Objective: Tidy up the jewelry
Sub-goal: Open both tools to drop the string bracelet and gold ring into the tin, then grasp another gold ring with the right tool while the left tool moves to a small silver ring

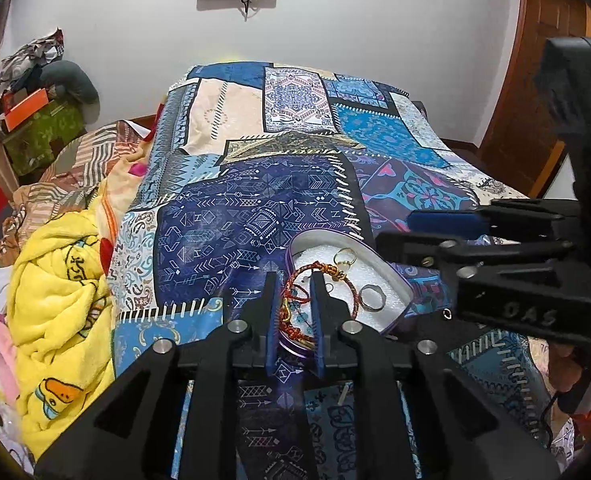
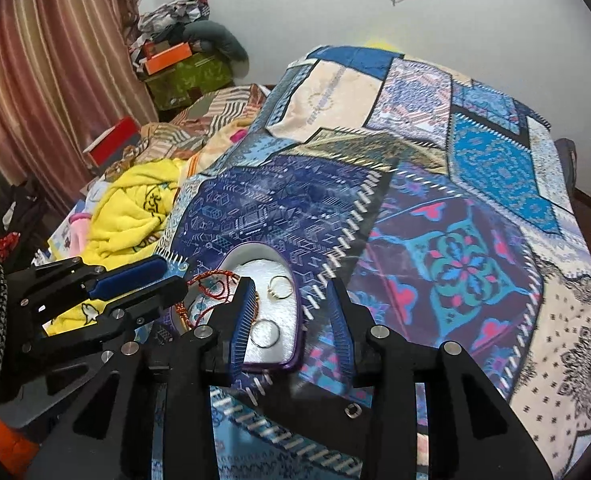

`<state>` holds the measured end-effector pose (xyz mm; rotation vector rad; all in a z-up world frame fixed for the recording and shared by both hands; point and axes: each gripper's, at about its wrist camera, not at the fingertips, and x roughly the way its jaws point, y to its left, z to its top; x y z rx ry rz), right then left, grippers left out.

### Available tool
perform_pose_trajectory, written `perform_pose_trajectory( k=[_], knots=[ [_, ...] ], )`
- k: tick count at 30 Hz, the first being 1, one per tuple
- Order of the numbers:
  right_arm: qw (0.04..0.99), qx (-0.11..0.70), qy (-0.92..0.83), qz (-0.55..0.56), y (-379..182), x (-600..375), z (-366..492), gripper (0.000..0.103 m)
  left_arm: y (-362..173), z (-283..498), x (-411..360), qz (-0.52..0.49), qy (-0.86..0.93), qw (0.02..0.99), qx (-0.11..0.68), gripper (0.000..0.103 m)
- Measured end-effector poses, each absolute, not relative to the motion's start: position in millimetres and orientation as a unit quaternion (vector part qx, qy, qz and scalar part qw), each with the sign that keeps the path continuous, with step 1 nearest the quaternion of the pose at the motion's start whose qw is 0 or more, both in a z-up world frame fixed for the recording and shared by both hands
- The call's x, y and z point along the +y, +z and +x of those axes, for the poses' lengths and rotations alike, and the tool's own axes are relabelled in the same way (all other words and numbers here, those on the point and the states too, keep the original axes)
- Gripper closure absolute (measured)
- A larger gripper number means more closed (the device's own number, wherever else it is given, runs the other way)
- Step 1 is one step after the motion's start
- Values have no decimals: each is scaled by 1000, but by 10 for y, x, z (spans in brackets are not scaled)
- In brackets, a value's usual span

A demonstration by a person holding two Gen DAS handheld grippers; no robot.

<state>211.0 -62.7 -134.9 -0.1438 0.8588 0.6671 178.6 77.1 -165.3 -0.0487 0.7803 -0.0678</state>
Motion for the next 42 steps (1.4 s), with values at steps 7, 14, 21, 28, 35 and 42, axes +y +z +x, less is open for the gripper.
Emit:
perform_pose_trajectory(
  k=[7, 14, 21, 28, 35, 42],
  knots=[
    [874, 387, 289, -49, -1117, -990, 2028, 69, -1428, 1683, 667, -23, -36, 932, 360, 69],
    [892, 371, 255, -35, -966, -1432, 1928, 69, -1247, 1607, 425, -13, -54, 935, 351, 64],
    [902, 372, 217, -25, -971, -1877, 1880, 69, -1322, 1600, 63, -1, -86, 923, 375, 63],
    [897, 396, 194, -16, -1139, -2195, 1864, 69, -1550, 1663, -245, 2, -115, 905, 410, 63],
    [881, 432, 196, -9, -1400, -2311, 1866, 69, -1856, 1718, -406, -1, -127, 885, 448, 63],
    [858, 469, 209, 0, -1715, -2285, 1845, 69, -2058, 1819, -482, 5, -134, 873, 469, 63]
  ],
)
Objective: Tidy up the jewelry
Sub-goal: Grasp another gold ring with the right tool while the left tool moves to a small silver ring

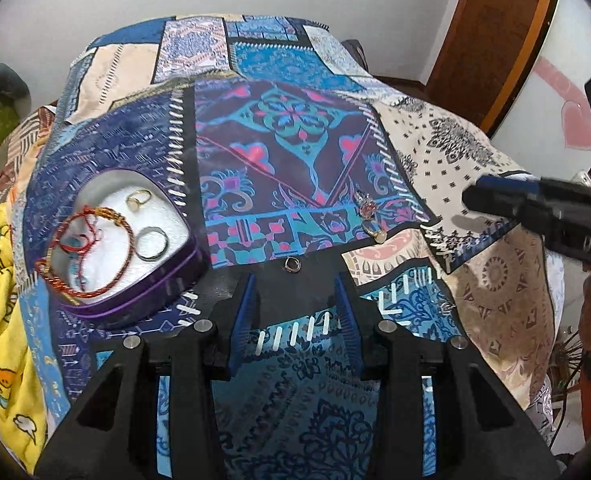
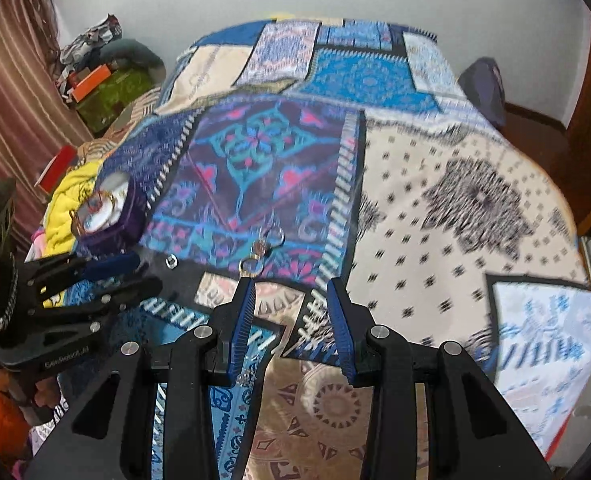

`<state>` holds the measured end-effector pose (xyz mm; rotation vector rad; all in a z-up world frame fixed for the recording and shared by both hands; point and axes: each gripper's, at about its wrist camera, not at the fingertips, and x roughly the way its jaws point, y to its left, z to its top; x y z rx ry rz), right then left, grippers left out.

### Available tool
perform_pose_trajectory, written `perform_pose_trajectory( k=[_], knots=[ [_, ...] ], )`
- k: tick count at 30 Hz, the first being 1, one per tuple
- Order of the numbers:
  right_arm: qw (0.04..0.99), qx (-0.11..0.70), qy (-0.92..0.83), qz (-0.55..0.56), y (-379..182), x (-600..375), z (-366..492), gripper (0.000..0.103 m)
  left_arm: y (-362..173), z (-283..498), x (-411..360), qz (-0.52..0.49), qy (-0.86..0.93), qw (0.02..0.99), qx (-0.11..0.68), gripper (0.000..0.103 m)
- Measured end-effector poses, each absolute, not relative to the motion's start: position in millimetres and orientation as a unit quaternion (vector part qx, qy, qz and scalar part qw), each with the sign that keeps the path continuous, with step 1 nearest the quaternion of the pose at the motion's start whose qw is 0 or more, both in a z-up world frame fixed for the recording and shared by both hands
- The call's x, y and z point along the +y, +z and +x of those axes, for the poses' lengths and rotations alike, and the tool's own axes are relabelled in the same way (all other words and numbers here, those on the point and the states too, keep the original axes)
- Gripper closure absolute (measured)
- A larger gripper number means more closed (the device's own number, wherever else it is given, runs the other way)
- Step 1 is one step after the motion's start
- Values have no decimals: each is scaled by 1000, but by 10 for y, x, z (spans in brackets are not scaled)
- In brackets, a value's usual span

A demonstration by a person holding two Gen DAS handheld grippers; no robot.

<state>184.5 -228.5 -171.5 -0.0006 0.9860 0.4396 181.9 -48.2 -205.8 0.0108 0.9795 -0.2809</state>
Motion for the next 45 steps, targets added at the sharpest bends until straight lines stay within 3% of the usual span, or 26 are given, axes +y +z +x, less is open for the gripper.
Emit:
perform_pose_trajectory(
  k=[12, 26, 30, 32, 45],
  knots=[
    [836, 488, 249, 14, -1919, -2083, 1980, 69, -2221, 1985, -550, 14, -147, 866, 477, 79],
    [832, 490, 258, 11, -2098, -1903, 2113, 69, -2306, 2083, -562, 14, -141, 867, 478, 88],
    [839, 484, 248, -6, -2100, -1843, 2096, 76, -2316, 2095, -550, 9, -139, 867, 478, 94],
    [839, 484, 247, -8, -2094, -1836, 2096, 85, -2315, 2094, -547, 10, -140, 867, 478, 94],
    [844, 481, 237, 8, -1902, -1991, 2015, 86, -2245, 1920, -609, 3, -152, 871, 468, 94]
  ],
)
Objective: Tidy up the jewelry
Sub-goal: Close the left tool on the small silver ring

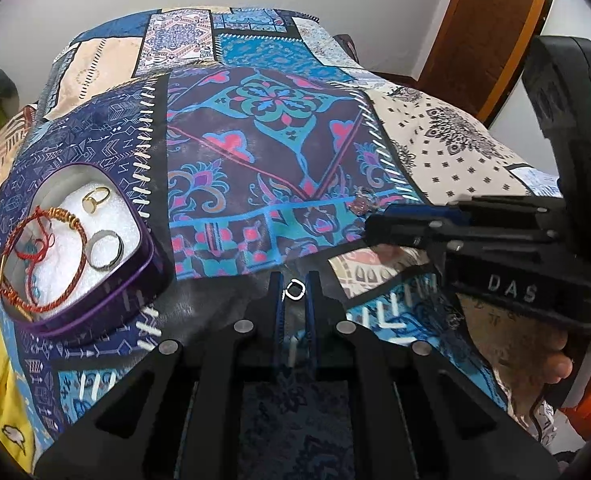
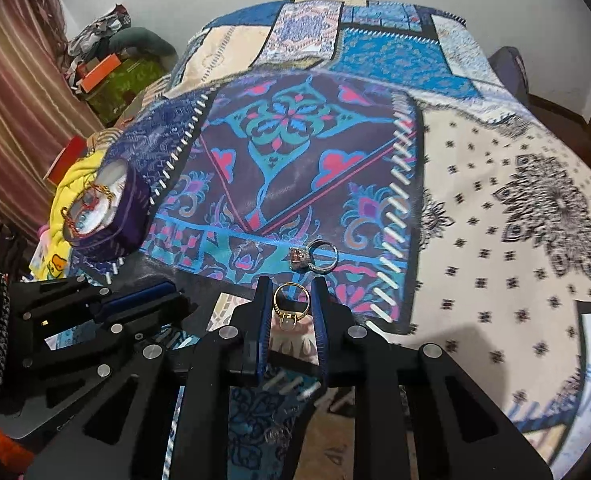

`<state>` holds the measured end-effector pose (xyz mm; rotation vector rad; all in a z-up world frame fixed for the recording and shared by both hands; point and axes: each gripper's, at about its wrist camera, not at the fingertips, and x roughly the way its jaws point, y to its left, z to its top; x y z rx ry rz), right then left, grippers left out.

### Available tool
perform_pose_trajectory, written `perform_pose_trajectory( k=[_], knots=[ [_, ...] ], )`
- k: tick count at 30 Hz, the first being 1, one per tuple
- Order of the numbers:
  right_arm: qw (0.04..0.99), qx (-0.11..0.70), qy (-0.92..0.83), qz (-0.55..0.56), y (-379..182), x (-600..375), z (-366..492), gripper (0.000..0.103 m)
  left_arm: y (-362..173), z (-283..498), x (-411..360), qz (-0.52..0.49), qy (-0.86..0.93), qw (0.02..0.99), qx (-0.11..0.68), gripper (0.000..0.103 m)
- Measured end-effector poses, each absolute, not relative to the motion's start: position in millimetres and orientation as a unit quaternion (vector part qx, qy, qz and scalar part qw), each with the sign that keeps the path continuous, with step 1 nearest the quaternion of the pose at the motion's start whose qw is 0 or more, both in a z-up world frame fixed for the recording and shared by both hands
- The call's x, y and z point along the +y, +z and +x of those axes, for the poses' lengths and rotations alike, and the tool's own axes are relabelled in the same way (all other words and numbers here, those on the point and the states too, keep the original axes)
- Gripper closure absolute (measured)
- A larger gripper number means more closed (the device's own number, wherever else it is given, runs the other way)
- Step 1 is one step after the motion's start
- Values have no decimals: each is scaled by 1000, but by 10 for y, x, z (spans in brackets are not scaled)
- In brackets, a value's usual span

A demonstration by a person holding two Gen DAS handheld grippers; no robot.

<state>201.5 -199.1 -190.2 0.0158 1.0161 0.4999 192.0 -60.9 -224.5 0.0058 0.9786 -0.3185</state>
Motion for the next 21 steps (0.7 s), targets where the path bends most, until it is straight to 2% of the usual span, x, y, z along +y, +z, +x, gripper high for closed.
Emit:
perform_pose_trajectory(
  k=[21],
  knots=[
    [893, 372, 253, -8, -1002, -1737, 1881, 86, -1418, 1646, -166, 0, -105, 922, 372, 94]
  ],
)
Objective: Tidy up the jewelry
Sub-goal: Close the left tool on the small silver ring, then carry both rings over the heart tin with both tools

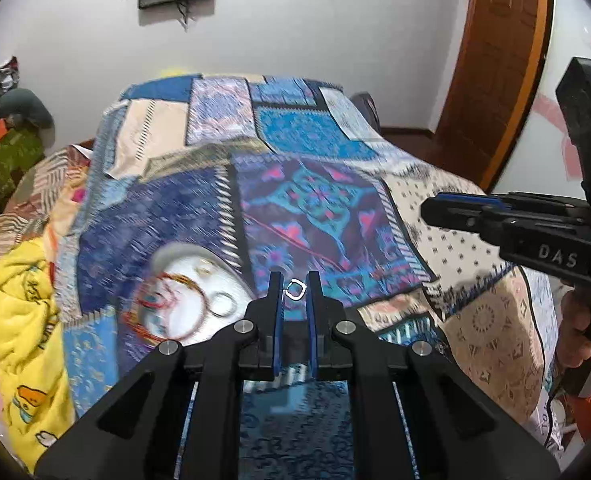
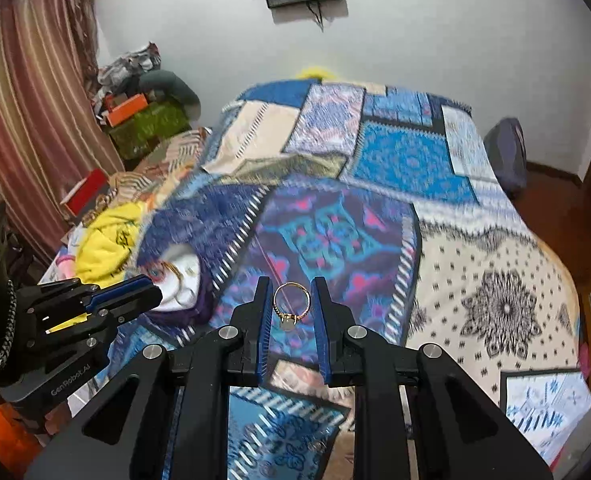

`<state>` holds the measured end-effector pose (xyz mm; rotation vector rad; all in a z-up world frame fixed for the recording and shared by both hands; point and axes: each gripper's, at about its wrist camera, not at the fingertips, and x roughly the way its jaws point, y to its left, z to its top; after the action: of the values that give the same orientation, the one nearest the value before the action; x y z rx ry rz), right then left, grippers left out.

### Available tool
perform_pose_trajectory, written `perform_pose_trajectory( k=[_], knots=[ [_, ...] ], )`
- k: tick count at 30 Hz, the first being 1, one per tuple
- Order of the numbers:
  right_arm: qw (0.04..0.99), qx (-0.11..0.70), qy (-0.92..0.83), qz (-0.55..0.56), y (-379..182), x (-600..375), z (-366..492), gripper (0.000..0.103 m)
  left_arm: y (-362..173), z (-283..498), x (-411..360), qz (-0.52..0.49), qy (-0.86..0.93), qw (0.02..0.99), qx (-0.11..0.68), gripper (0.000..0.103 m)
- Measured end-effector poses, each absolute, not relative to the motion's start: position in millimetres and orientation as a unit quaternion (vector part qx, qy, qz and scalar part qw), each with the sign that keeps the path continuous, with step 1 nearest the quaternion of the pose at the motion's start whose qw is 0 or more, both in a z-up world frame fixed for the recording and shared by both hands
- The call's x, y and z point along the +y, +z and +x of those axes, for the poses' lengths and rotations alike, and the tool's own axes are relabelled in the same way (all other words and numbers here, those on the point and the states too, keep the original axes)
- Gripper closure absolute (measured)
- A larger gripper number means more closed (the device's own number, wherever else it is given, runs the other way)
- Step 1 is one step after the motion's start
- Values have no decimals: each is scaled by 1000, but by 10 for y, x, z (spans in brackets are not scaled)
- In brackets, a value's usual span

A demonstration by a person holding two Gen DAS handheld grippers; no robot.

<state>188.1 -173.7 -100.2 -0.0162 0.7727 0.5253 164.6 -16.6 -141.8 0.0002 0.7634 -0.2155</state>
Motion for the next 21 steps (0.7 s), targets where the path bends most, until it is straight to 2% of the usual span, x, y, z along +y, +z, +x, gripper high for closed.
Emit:
perform_pose_trajectory(
  k=[10, 21],
  knots=[
    [892, 344, 293, -13, -844, -1356, 1869, 86, -1201, 1591, 316, -17, -62, 939, 339, 94],
    [865, 365, 343, -28, -1060, -806, 1959, 86, -1411, 1626, 622, -35, -35, 932, 358, 94]
  ],
)
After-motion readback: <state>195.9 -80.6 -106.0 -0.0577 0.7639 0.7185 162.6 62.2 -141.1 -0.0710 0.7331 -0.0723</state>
